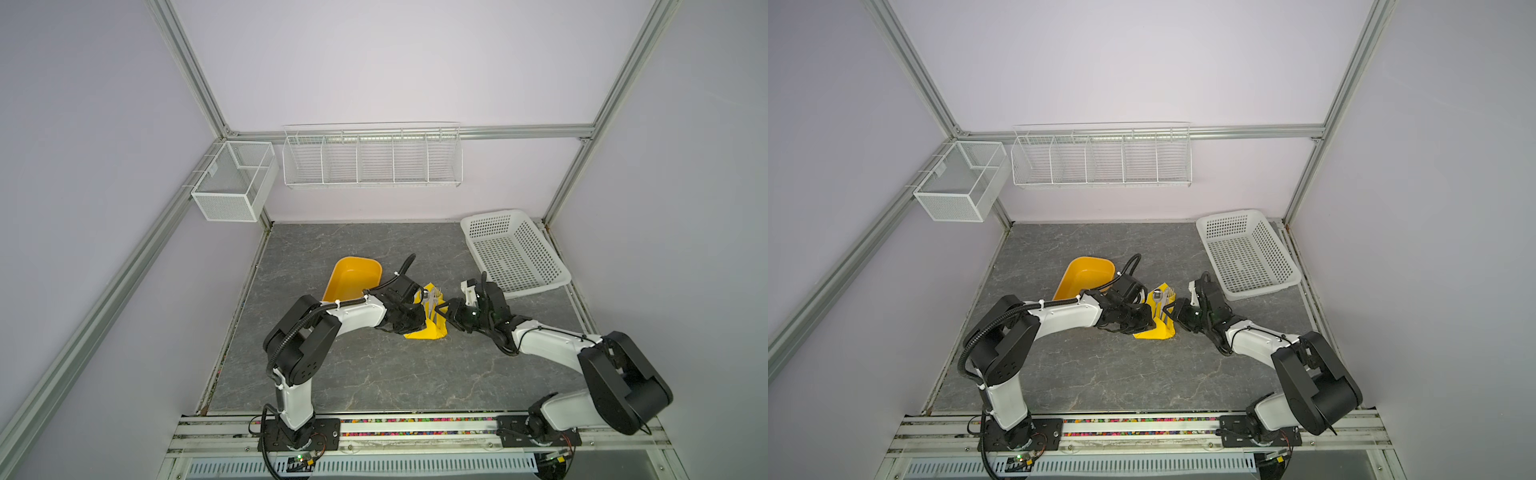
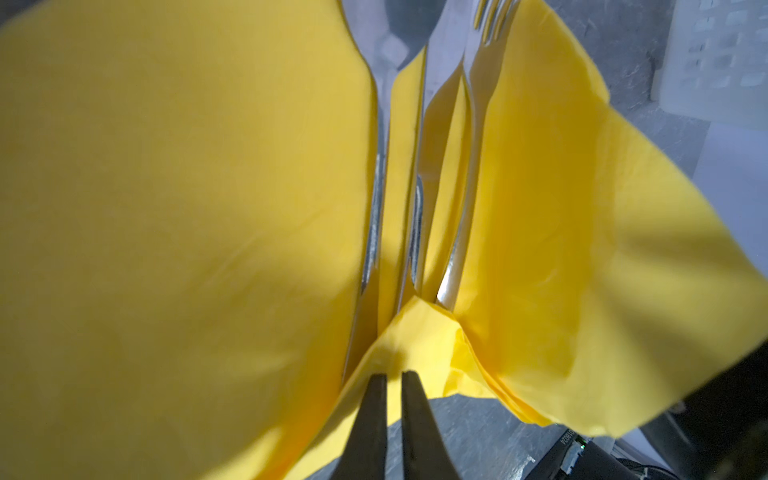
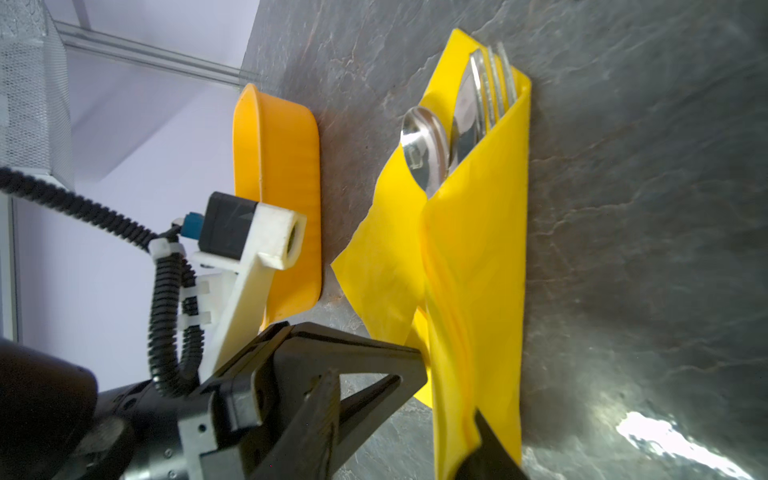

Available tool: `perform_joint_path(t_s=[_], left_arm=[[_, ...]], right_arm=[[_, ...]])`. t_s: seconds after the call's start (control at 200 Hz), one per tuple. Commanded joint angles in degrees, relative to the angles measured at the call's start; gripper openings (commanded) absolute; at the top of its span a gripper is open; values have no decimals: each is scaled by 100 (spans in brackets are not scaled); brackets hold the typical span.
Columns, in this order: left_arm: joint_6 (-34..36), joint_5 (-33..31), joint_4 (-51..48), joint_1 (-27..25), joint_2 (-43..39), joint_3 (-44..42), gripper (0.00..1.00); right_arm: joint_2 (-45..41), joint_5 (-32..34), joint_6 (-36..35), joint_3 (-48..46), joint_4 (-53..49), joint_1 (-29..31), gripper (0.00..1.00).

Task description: Place the utensils on the paper napkin and roll it up

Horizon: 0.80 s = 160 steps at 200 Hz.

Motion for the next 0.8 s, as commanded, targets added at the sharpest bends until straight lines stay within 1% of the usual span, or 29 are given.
perform_joint_path(t_s=[0.0, 0.155, 0.315, 0.46, 0.515, 0.62, 0.75, 0.795], left_arm=[[-71, -28, 92, 27, -72, 17, 11], [-108, -54, 88, 54, -135, -17, 11], [-268, -79, 278, 156, -413, -224, 12], [-372, -57, 376, 301, -702, -405, 13], [-446, -41, 447, 373, -823, -499, 14], [-574, -2, 565, 555, -1010, -673, 20], [-583, 192, 660, 761, -1072, -645, 35], [-586, 257, 677, 811, -1067, -596, 42]], right_arm=[[117, -148, -162, 152, -65, 118, 44], [343, -266, -144, 197, 145, 209, 47], [486, -425, -171, 221, 386, 286, 52], [492, -469, -230, 205, 450, 361, 61], [500, -465, -255, 185, 433, 374, 62], [552, -542, -293, 179, 458, 387, 66], [595, -603, -331, 168, 517, 414, 70], [605, -623, -341, 163, 553, 416, 73]])
